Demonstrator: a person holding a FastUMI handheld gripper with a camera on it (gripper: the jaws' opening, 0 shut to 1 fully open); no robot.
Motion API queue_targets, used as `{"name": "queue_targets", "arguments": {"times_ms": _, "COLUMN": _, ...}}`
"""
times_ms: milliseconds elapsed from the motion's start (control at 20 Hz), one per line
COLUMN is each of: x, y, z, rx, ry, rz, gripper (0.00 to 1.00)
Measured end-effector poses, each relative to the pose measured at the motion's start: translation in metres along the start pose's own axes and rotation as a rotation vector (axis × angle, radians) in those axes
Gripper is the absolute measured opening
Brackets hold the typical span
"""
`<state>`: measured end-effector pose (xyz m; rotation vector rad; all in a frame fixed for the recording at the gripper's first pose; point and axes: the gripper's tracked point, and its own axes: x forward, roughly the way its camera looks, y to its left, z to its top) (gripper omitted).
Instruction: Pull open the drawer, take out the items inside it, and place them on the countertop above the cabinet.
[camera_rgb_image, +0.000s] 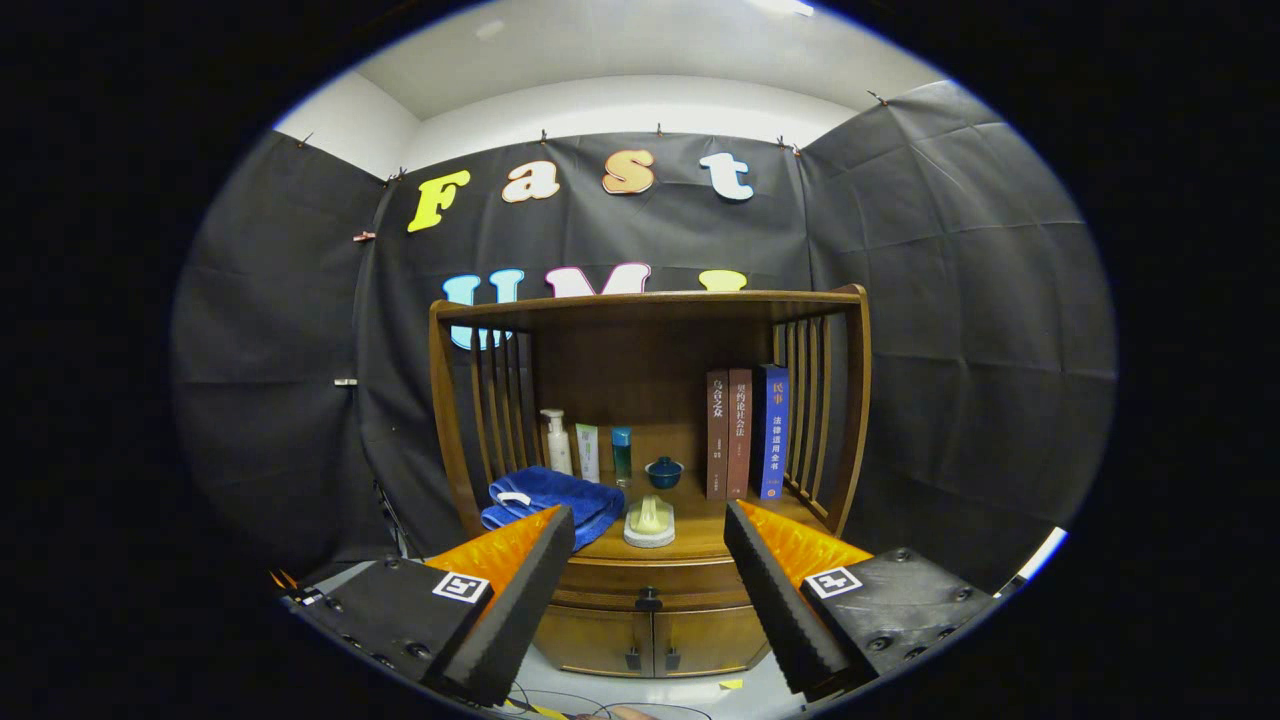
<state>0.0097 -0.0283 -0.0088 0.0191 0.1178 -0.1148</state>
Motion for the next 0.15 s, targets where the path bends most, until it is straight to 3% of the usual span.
{"name": "queue_targets", "arguments": {"times_ms": 150, "x": 0.0015, "y": 0.0002, "z": -0.0010, "rx": 0.002, "ry": 0.000, "rz": 0.000, "gripper": 0.99}}
